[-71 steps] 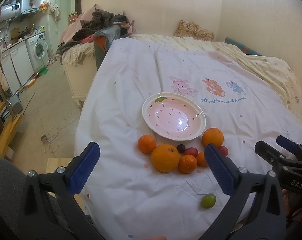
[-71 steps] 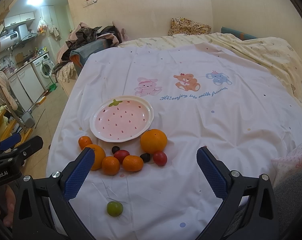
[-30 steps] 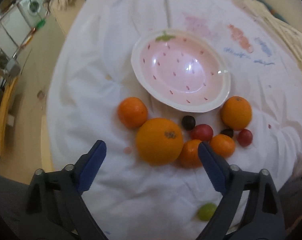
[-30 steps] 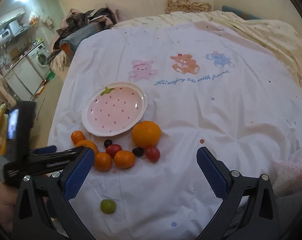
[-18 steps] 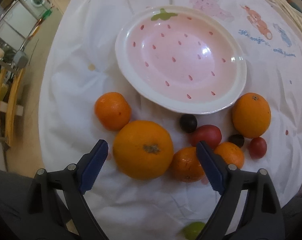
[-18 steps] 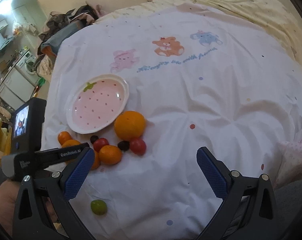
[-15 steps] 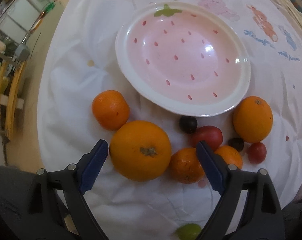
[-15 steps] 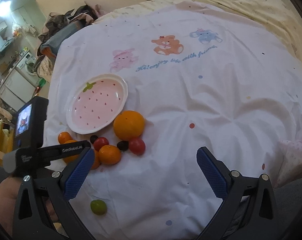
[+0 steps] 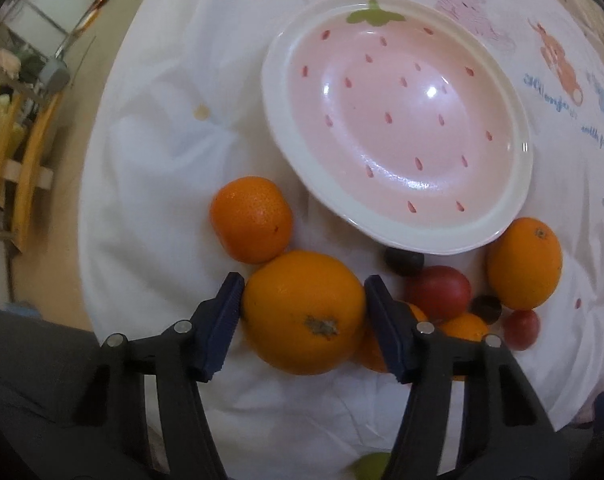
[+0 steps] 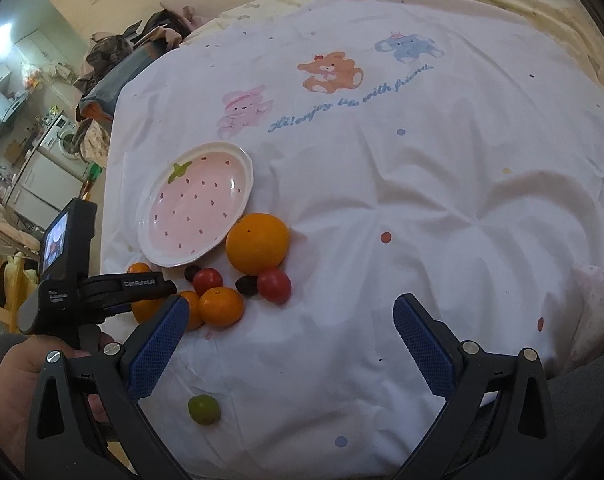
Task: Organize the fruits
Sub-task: 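Grasp the large orange with the left gripper and lift it, then grasp a small tangerine with the right gripper while the left gripper holds the large orange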
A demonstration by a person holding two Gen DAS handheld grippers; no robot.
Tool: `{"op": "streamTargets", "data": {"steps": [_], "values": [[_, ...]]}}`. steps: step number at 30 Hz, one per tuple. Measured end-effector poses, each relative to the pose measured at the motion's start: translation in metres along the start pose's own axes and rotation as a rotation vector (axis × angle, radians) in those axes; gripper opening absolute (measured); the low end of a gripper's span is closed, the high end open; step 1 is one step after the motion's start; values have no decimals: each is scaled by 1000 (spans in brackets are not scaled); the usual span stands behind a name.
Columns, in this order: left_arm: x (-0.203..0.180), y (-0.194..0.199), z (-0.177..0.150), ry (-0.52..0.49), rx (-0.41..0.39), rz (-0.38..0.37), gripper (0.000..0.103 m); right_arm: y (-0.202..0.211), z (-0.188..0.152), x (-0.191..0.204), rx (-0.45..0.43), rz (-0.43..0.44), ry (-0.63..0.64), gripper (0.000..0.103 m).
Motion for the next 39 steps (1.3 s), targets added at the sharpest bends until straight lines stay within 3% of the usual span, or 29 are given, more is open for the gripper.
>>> {"op": "streamTargets", "data": {"steps": [7,13,27,39], "values": [[1,-11,-1,-9,35,-3,61,-1,2,2,-3,6,5,103],[7,-13,-1,-40,2,-18,55,-1,2,-4,-7,-20,-9,103],[14,45,-28,-126,-85,-181,54,-3,0,7,-31,-69,39,103],[44,62,-39,-191,-128,-242,54,-3,-4,19,-46,-99,79,103]]}}
Point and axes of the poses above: each gripper's, at about its wrist camera, not at the fingertips, and y roughly against the way its jaws point, x to its left, z to its top, the point moved 4 cm from there along -y, roughly the way its jaws point, and after that the axes turned 3 degrees about y, right-handed, at the moved point
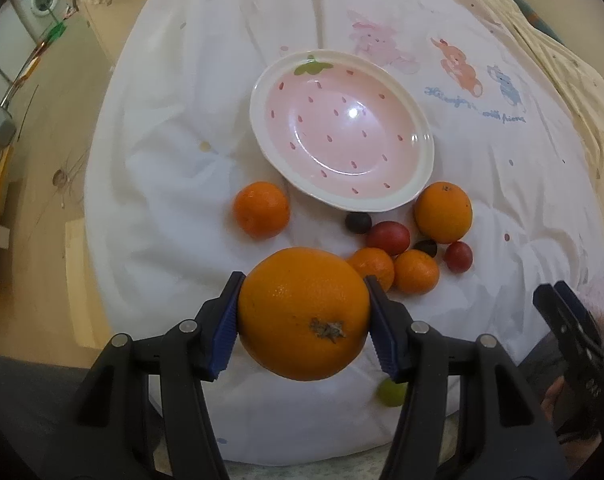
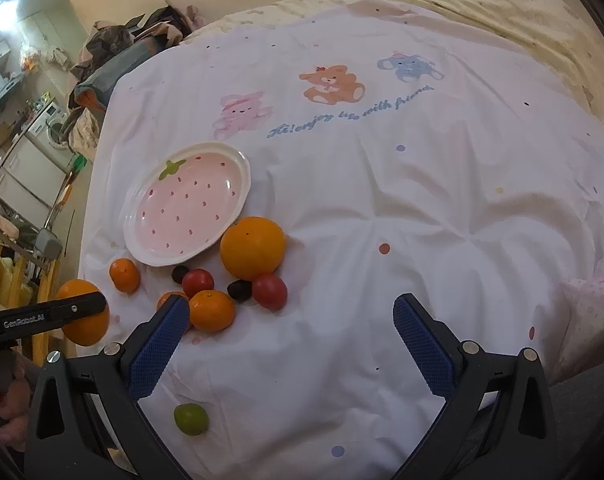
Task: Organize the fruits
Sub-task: 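Grasp a small tangerine with the right gripper while the left gripper holds the large orange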
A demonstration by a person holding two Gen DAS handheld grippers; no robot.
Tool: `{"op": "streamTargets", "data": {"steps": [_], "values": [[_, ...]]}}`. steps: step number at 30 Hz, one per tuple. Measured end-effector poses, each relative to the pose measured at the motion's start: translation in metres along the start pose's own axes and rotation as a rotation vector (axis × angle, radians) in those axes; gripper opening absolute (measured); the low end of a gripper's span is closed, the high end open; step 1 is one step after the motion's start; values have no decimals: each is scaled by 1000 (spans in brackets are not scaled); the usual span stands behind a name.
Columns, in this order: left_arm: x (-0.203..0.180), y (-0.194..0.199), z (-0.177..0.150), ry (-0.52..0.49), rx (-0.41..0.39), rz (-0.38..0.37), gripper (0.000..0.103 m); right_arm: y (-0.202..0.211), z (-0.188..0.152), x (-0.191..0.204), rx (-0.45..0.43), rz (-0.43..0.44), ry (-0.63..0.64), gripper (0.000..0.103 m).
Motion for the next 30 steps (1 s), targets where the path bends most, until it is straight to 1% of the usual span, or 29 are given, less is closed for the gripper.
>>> {"op": "streamTargets", "data": {"steps": [4,6,7,9,11,14,16,17,18,20,22,24,28,29,30], "values": [[11,1,0,-14,-22,-1,54,-2,2,-2,16,33,-23,103],[17,2,1,-17,-39,4,54,-7,2,-5,39,52,-50,103],[20,1,2,-15,-50,-5,54,-9,2,-7,52,66,-65,102],[24,1,3,-6,-58,-20,54,-18,1,-11,98,107,-108,92],[27,0,4,15,-59,-50,54,-26,0,-14,142,119,-132,85],[30,0,5,43,-73,-64,54,-44,-1,-11,202,123,-130,81],[29,0,5,37,-76,-59,54,-56,-2,-2,246,166,-131,79],[29,0,5,37,-75,-66,54,-62,-3,2,266,187,-136,75],[28,0,5,40,-73,-73,54,-70,-3,9,285,209,-144,74],[29,0,5,45,-68,-88,54,-83,-4,19,298,223,-146,74],[29,0,6,43,-69,-85,54,-95,-6,29,326,230,-149,72],[29,0,6,41,-68,-90,54,-107,-9,35,355,232,-158,72],[29,-1,6,32,-67,-89,54,-117,-10,40,356,224,-138,72],[28,-2,5,32,-66,-88,54,-118,-9,42,355,224,-128,70],[28,-2,6,33,-64,-89,54,-118,-8,44,352,229,-111,66]]}}
Point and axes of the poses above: each gripper's, at about its wrist camera, not at the fingertips, and y roughly against the way its jaws point, x to its left, z to its top, the point moved 4 cm from there along -y, roughly the way its jaws point, and after that the axes turned 3 degrees about y, right-handed, at the moved point
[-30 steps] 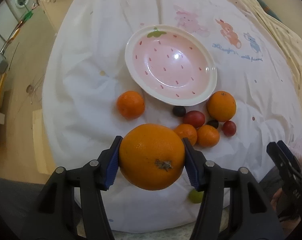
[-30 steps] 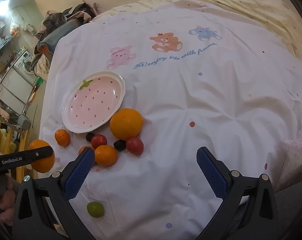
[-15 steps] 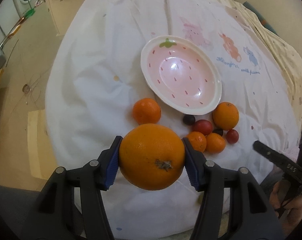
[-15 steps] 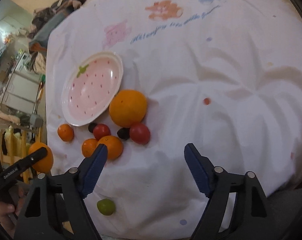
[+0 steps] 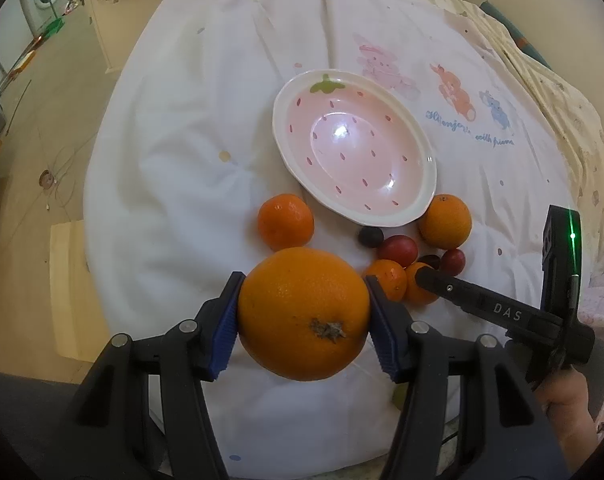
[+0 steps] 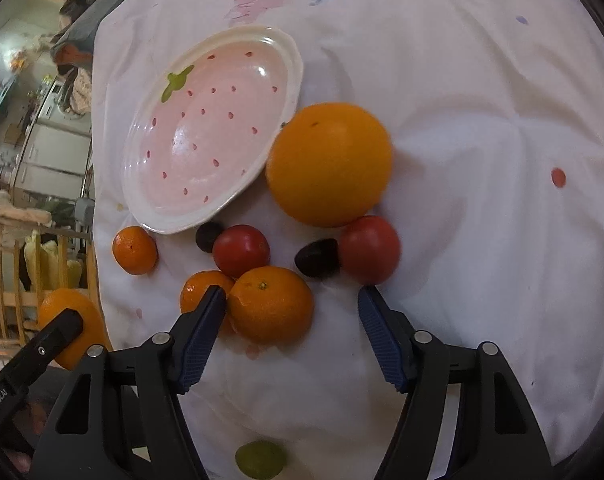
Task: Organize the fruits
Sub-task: 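Grasp a small tangerine with the right gripper while the left gripper holds the large orange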
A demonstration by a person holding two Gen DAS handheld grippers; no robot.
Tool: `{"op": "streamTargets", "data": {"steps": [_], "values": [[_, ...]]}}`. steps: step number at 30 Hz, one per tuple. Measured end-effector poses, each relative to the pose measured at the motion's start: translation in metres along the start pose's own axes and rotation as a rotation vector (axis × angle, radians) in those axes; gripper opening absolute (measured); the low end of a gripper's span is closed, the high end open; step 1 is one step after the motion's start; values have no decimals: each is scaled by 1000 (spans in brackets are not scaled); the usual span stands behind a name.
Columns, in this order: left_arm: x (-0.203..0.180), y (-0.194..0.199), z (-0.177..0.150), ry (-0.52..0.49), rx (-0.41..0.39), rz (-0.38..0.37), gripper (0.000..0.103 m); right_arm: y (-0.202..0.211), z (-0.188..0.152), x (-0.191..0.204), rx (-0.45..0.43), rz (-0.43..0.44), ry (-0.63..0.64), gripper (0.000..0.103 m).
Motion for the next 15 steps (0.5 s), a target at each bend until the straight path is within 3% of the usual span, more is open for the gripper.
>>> {"op": "streamTargets", "data": {"steps": [3,15], "values": [[-3,-1,1,-1,-1,3,54,2,-1,5,4,56,16,47],[-4,1,1,-18,-53,18,54,15,-5,12,-31,89,43,46]]}}
Point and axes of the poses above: each gripper's, at about its wrist camera, not at the fingertips, and y roughly against the way its jaws point, x to its left, z to its top, the point moved 4 cm from there along -y, roughly the way its jaws point, and after that the axes turned 3 degrees about y, right-handed, at the moved point
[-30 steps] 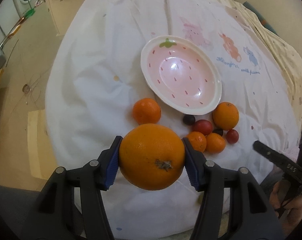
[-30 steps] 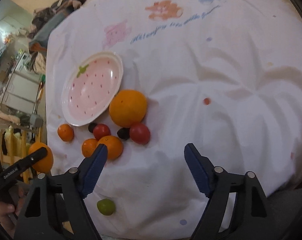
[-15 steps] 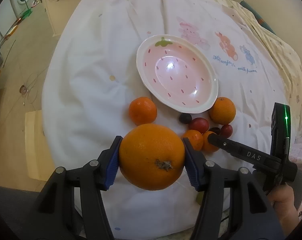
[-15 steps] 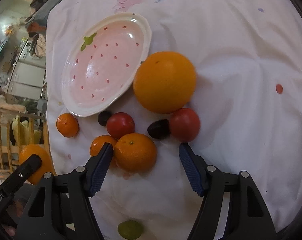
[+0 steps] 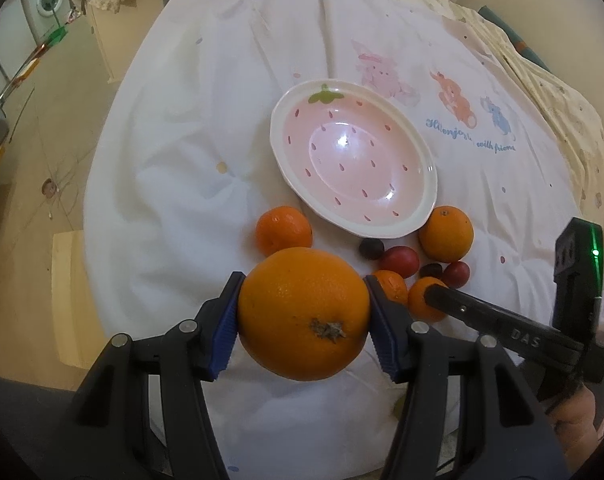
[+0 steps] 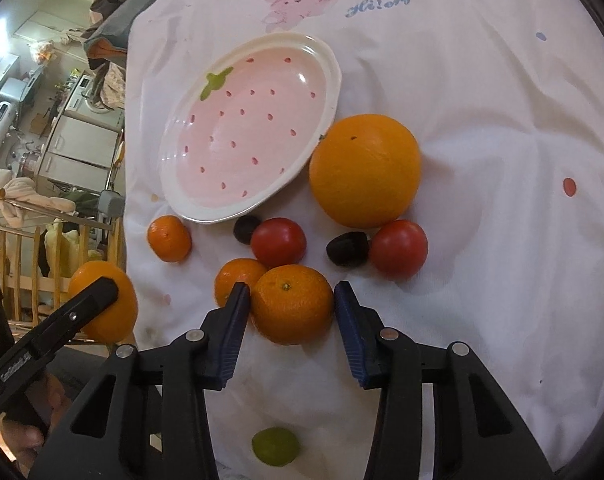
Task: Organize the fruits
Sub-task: 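Grasp a small tangerine with the right gripper while the left gripper holds the large orange, then carry the tangerine into the pink plate and open the right gripper while left holds orange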
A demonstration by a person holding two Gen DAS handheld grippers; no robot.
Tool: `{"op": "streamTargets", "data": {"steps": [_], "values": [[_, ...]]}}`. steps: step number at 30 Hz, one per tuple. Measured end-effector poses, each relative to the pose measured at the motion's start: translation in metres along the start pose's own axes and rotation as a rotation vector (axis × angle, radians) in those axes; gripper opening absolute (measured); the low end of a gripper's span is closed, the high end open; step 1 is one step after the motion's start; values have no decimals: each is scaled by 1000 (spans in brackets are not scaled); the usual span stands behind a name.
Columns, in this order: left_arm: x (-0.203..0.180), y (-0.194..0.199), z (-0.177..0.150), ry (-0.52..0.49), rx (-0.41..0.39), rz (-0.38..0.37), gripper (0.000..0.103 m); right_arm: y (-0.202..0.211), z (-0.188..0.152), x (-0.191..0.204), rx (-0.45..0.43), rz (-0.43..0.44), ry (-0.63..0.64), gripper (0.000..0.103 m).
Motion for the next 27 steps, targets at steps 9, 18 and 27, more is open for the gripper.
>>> {"op": "streamTargets", "data": {"steps": [9,18,27], "values": [[1,6,1,-13,-38,13,54,27,-4,16,-64,48,48,46],[-1,19,12,-22,-65,30,54,73,14,26,-222,88,87,46],[-13,25,43,-57,-86,40,54,104,50,28,-310,115,106,46]]}}
Point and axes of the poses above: each gripper's, at about its wrist camera, not at the fingertips, and y roughly against the way its jaws point, x to its left, z to its top, the point moved 4 cm from there along -y, roughly the way its jaws point, and after that the axes turned 3 degrees about y, right-handed, at the moved point
